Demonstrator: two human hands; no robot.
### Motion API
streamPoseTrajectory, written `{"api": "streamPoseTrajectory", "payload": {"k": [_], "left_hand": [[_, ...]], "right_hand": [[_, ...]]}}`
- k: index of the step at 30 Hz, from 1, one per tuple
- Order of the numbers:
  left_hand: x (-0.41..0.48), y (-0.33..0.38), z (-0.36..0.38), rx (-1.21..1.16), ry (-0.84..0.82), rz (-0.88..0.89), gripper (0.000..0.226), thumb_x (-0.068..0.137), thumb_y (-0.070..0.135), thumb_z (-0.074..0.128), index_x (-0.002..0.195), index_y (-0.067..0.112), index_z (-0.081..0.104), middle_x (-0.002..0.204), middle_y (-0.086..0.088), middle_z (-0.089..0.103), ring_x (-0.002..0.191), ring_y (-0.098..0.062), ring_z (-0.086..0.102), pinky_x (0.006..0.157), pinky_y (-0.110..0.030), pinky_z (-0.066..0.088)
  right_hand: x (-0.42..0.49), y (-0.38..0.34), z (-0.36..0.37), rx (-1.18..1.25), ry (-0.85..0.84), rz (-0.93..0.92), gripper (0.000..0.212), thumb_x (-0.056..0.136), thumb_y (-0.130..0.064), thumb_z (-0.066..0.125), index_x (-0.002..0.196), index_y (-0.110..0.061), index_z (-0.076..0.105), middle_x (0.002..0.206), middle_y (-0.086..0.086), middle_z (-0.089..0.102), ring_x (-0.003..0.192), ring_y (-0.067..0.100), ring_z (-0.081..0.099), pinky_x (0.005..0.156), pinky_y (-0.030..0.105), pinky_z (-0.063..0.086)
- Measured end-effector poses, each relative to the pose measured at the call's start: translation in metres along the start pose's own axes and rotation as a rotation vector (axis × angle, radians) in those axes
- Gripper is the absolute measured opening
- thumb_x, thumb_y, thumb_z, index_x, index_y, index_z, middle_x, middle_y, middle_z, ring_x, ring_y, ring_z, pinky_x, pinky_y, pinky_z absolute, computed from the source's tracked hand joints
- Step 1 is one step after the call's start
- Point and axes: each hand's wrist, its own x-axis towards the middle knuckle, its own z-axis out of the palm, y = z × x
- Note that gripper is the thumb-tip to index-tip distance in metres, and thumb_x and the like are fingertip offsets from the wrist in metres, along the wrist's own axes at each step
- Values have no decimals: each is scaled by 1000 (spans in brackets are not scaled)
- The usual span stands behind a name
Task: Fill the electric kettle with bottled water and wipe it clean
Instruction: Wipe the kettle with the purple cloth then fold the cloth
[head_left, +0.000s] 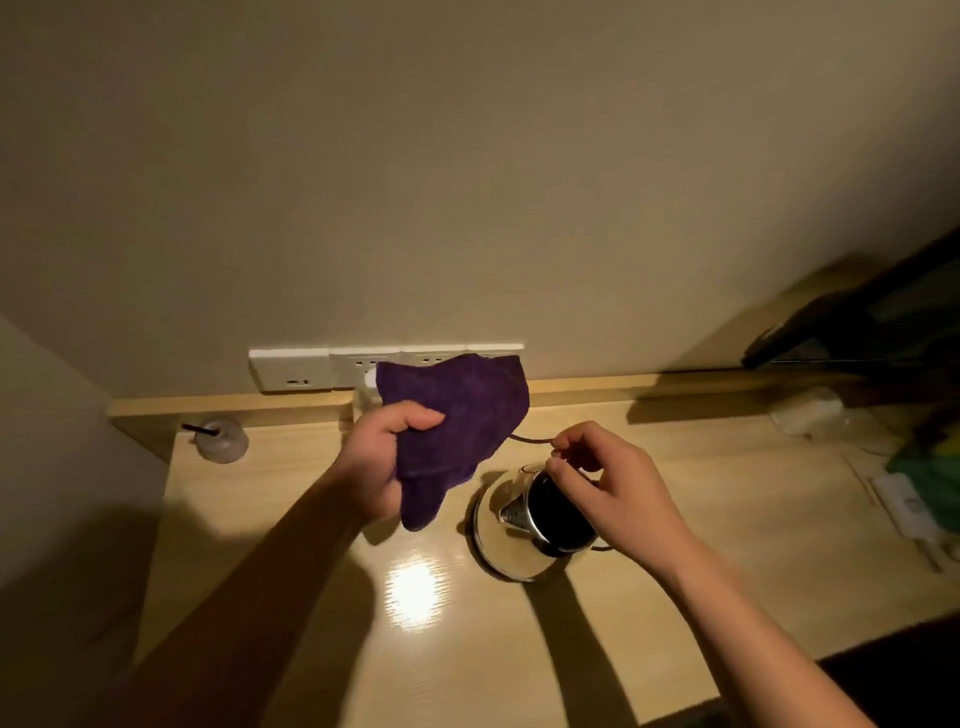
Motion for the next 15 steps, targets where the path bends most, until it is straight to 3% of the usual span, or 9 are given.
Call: {"api": "streamPoseTrajectory", "payload": {"k": [1,3,6,8,12,15], "left_hand": [[10,1,10,74,-23,-1,53,64,9,68,116,2,68,116,-24,72,109,-48,64,105,-66,45],[30,-4,28,208,-75,-28,41,70,12,62,108,1,69,114,-27,68,104,-45,61,99,-58,47],[61,-23,46,297,-135,-130,39,69,16,64,104,0,71,112,-26,66,88,-34,65,82,-43,51],[79,-40,52,312,-183,-232,35,68,19,69,97,3,79,103,-20,75,83,-29,71,80,-38,53],[105,-70,52,339,-283,-382,42,68,22,75,103,-1,78,105,-23,74,91,-32,70,98,-43,50],[118,-79,47,391,-322,-379,28,77,24,69,93,4,79,92,-17,74,82,-26,69,90,-40,52]], "right_hand": [[-4,11,-8,-93,-44,-27,18,92,-43,66,108,-35,64,103,-19,68,99,4,63,85,34,57],[-11,28,-19,-251,-171,-89,41,87,-54,64,121,-32,64,117,-16,66,109,5,59,93,37,55],[-17,44,-24,-360,-308,-186,67,79,-52,78,137,-25,59,139,-8,59,128,11,52,107,33,48],[-18,49,-21,-420,-317,-234,79,76,-51,83,144,-24,53,146,-7,52,131,11,49,108,29,45],[-20,54,-13,-498,-263,-289,81,81,-49,82,149,-22,48,148,-3,50,134,18,51,108,35,47],[-23,58,-12,-479,-248,-292,79,85,-49,78,152,-21,47,150,-2,51,135,19,51,108,36,48]]}}
